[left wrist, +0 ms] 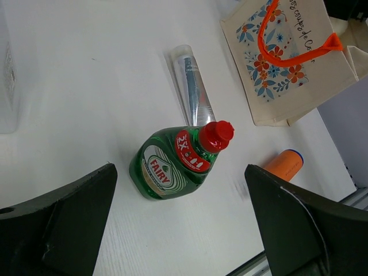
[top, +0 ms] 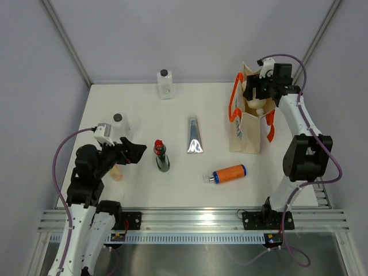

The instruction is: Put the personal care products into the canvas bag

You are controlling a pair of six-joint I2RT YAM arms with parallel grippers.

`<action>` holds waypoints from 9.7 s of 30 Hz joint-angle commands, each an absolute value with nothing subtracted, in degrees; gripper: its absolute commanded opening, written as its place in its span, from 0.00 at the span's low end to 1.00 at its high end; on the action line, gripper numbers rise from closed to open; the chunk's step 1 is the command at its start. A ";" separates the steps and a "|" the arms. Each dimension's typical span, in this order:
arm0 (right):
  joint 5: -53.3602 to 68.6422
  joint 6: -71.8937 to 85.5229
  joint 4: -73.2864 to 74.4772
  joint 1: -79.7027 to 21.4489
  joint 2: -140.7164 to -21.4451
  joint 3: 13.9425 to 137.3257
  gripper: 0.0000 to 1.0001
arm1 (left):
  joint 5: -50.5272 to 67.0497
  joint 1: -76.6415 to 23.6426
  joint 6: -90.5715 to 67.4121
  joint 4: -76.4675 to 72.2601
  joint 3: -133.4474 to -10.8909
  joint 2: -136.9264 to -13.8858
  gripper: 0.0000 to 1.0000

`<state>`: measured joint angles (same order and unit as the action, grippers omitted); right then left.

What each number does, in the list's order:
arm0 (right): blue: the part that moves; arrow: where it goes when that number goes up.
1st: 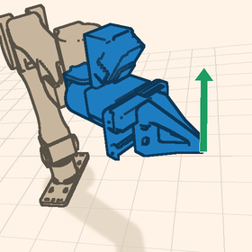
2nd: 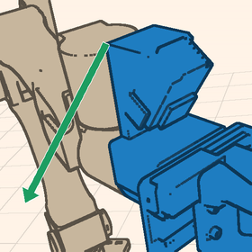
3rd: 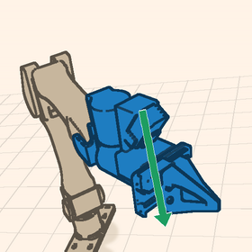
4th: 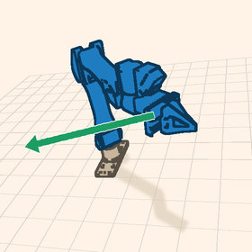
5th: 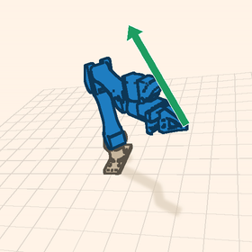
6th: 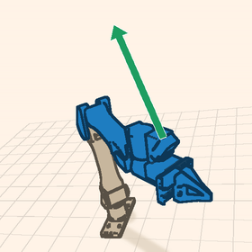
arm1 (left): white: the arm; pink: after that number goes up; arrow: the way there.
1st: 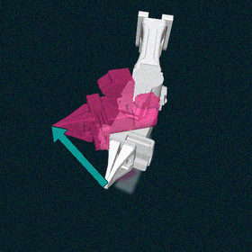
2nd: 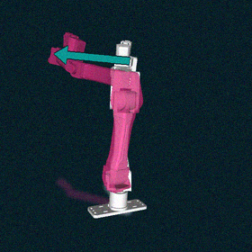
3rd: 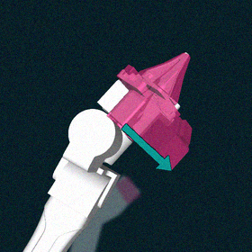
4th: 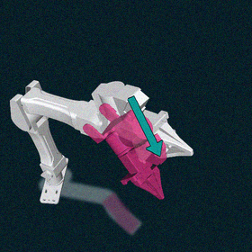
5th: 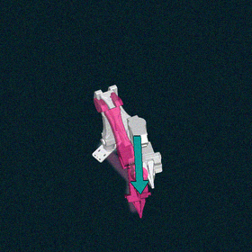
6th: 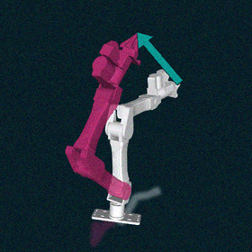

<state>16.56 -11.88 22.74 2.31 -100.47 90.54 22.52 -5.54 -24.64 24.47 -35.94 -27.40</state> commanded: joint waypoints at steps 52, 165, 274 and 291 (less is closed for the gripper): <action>-28.48 5.89 31.73 -15.73 -95.00 95.63 0.95 | 26.89 -5.36 -23.99 25.84 -37.53 -23.91 0.99; 5.20 16.79 10.02 -8.26 -90.44 95.46 0.00 | 29.79 -6.77 -29.44 27.42 -38.06 -29.09 0.99; 40.69 7.65 23.21 13.18 -50.54 69.53 1.00 | -1.94 -44.39 -13.01 -8.99 -126.18 -118.34 0.00; 43.33 7.03 21.44 14.41 -50.62 64.60 0.99 | 1.49 -44.73 -10.20 -1.93 -119.61 -123.31 0.72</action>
